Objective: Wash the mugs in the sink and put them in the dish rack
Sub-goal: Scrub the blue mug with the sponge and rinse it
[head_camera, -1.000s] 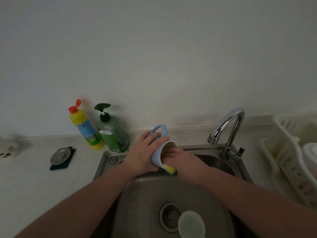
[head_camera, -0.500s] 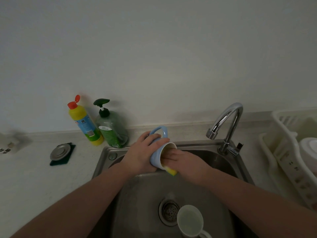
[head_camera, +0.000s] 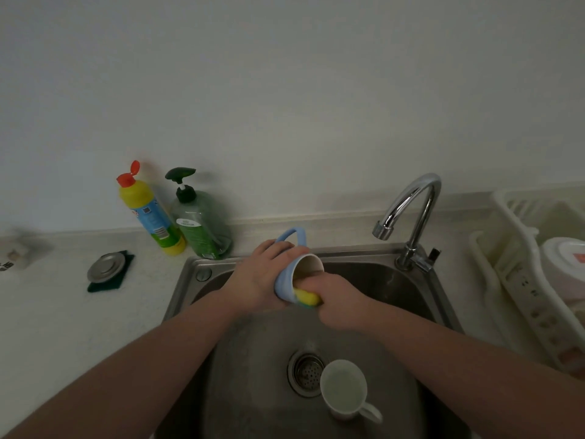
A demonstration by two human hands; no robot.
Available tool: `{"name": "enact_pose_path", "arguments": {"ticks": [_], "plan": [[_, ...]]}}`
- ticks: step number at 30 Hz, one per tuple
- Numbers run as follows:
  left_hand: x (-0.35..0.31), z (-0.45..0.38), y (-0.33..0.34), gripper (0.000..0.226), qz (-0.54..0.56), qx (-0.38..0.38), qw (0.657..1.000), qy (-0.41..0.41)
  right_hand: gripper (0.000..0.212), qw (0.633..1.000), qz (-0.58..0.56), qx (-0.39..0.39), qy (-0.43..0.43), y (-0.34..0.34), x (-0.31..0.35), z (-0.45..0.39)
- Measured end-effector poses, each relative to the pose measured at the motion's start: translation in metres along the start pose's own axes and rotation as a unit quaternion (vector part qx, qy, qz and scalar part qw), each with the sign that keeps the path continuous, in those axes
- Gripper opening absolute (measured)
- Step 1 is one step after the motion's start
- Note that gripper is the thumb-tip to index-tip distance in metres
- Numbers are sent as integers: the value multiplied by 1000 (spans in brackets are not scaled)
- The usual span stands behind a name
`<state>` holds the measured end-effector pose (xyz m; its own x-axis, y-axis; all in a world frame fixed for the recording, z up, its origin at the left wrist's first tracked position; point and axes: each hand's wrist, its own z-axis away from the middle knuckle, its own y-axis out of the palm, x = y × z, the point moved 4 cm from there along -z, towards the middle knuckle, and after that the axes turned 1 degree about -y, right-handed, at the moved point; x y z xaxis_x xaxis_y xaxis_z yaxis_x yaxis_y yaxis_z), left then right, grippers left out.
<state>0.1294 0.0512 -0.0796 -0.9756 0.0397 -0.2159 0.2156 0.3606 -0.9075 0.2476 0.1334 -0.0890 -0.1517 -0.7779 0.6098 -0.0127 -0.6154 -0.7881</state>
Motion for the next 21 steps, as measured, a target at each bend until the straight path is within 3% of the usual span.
{"name": "enact_pose_path", "arguments": {"ticks": [4,7,9,13,16,19,21], "plan": [[-1,12,20,92,20,53,997,-49,56,993,90,66,-25,13,-8,8],[-7,23,33,96,38,80,993,-72,56,970,217,70,-86,18,-12,20],[-11,27,39,98,50,87,991,-86,55,963,249,79,-71,26,-19,25],[-14,33,47,99,61,130,982,-126,48,995,69,55,42,38,-18,25],[-14,36,49,100,58,128,981,-137,47,997,-30,28,58,40,-17,27],[-13,34,48,100,51,126,981,-139,45,999,-21,22,37,39,-17,27],[-15,33,48,100,49,141,979,-136,49,995,69,69,16,42,-19,24]]}}
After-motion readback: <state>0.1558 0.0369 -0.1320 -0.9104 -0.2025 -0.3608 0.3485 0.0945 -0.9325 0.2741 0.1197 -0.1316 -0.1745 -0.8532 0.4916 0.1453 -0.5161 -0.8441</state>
